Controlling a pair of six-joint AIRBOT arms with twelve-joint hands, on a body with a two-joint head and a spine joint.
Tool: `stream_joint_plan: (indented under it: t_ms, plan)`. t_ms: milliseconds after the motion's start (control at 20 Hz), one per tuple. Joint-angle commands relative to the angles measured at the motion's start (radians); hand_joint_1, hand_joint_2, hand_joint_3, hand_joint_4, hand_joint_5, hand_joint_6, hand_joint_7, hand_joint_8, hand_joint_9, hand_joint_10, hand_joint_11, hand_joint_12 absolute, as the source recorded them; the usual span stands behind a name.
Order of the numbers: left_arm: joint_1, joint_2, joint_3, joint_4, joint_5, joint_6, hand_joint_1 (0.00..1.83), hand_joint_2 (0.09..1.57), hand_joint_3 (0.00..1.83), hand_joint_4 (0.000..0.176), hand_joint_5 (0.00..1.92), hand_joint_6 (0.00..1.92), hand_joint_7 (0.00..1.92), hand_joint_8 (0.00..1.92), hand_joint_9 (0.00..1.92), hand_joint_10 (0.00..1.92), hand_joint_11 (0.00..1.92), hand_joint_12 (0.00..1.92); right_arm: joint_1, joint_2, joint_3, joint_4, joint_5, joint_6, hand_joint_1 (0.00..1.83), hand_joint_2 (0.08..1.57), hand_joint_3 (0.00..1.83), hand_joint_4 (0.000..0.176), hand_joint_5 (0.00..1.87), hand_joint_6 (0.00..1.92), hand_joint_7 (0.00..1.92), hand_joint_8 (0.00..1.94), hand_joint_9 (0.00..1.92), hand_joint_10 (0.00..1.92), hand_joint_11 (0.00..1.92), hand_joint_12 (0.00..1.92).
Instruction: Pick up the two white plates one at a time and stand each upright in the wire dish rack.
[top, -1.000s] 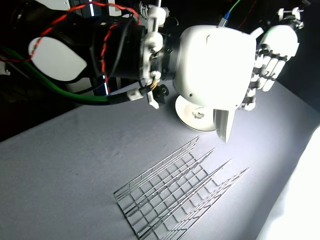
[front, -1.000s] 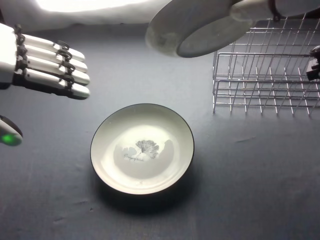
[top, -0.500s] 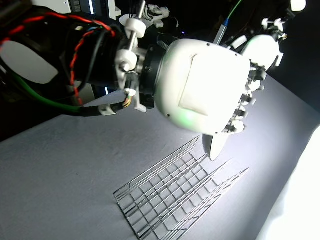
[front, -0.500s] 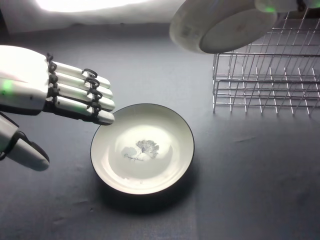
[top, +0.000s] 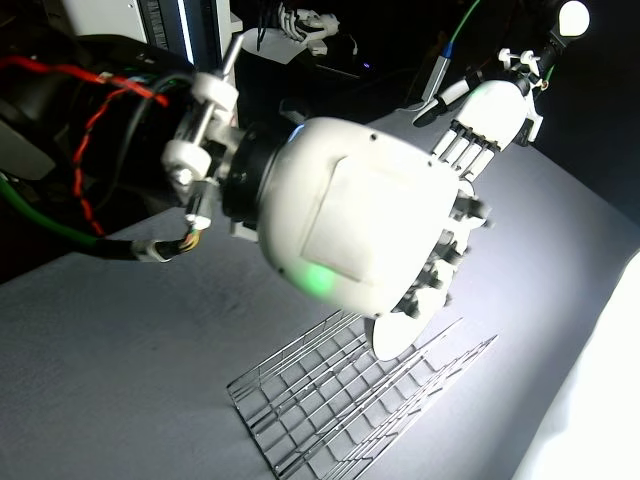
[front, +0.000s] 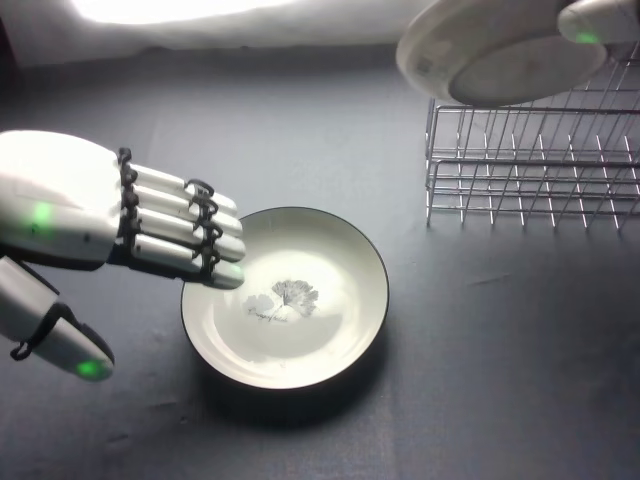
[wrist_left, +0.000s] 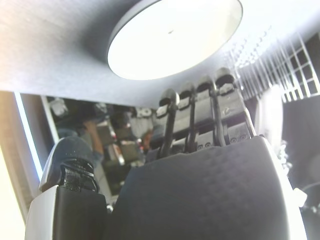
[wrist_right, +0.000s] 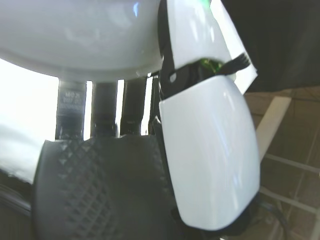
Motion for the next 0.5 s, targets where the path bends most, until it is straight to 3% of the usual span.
stream_joint_plan:
  t_ms: [0,250,450]
  plan:
    - [0.001,-0.001,-0.008,-0.073,-0.027,0.001,0.0,1.18,0.0,0.0,0.06,0.0,0.04,0.0,0.0,0.0,0.0,0.0,0.004,0.011,0.006,0.02,0.138,0.018,1.38,1.1,0.0,0.0,0.93,1.03,1.03,0.82,0.97,1.18,0.78,1.41]
    - [0.029,-0.013,-0.021,-0.063,0.009,0.004,0.0,1.18,0.0,0.0,0.07,0.0,0.05,0.0,0.01,0.0,0.0,0.0,-0.049,0.017,0.053,0.029,0.143,0.017,1.38,1.09,0.0,0.0,0.97,0.94,1.06,0.77,1.0,1.17,0.82,1.42]
    - [0.054,-0.021,-0.025,-0.059,0.029,0.009,0.0,1.19,0.0,0.0,0.08,0.01,0.06,0.01,0.02,0.0,0.0,0.0,-0.074,0.016,0.104,0.032,0.15,0.017,1.38,1.09,0.0,0.0,0.97,0.99,1.03,0.78,0.99,1.13,0.76,1.32]
